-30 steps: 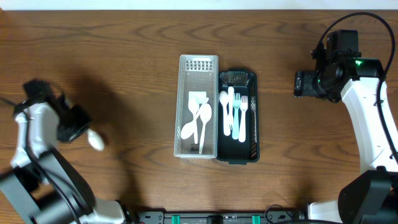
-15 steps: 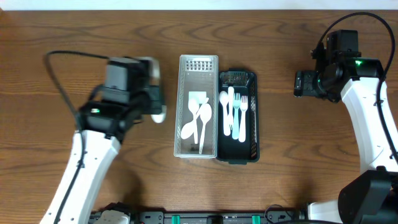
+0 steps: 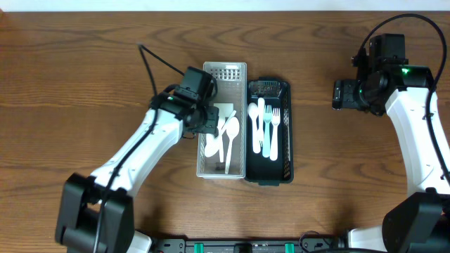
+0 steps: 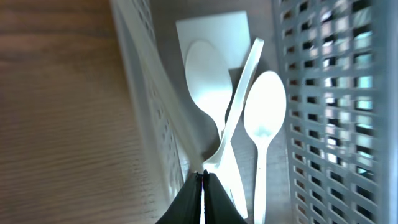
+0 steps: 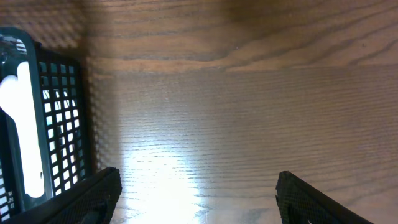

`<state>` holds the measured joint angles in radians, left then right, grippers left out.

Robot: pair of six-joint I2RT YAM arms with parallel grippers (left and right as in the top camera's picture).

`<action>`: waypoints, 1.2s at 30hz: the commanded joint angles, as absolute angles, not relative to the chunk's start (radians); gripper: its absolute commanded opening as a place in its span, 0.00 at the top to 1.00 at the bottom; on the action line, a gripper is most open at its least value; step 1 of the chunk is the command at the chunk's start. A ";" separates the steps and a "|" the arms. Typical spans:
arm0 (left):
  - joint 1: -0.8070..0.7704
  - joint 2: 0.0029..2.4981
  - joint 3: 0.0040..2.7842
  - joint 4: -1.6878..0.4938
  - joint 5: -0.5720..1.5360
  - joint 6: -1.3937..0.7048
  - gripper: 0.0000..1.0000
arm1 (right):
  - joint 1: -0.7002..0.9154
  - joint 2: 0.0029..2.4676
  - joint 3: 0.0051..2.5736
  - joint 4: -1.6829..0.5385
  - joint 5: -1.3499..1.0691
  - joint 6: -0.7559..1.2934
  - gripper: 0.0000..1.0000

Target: Pack container

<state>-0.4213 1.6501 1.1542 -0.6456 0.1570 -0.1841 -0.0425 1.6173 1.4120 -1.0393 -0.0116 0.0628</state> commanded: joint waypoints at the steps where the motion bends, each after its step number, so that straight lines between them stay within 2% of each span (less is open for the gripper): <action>1: -0.435 1.662 1.161 -0.640 0.146 -0.193 0.94 | -0.047 1.623 1.409 -1.041 -0.020 0.055 0.17; 15: -0.436 1.640 1.161 -0.632 0.136 -0.153 0.94 | -0.047 1.623 1.409 -1.039 -0.020 0.055 0.17; 22: -0.407 1.469 1.169 -0.657 -0.007 -0.151 0.94 | -0.047 1.623 1.409 -0.978 -0.020 0.054 0.19; 29: -0.285 1.336 1.169 -0.811 -0.009 -0.235 0.94 | -0.046 1.623 1.409 -0.950 -0.020 0.054 0.19; 36: -0.266 1.328 1.169 -0.917 -0.009 -0.261 0.94 | -0.046 1.623 1.409 -0.970 -0.019 0.054 0.19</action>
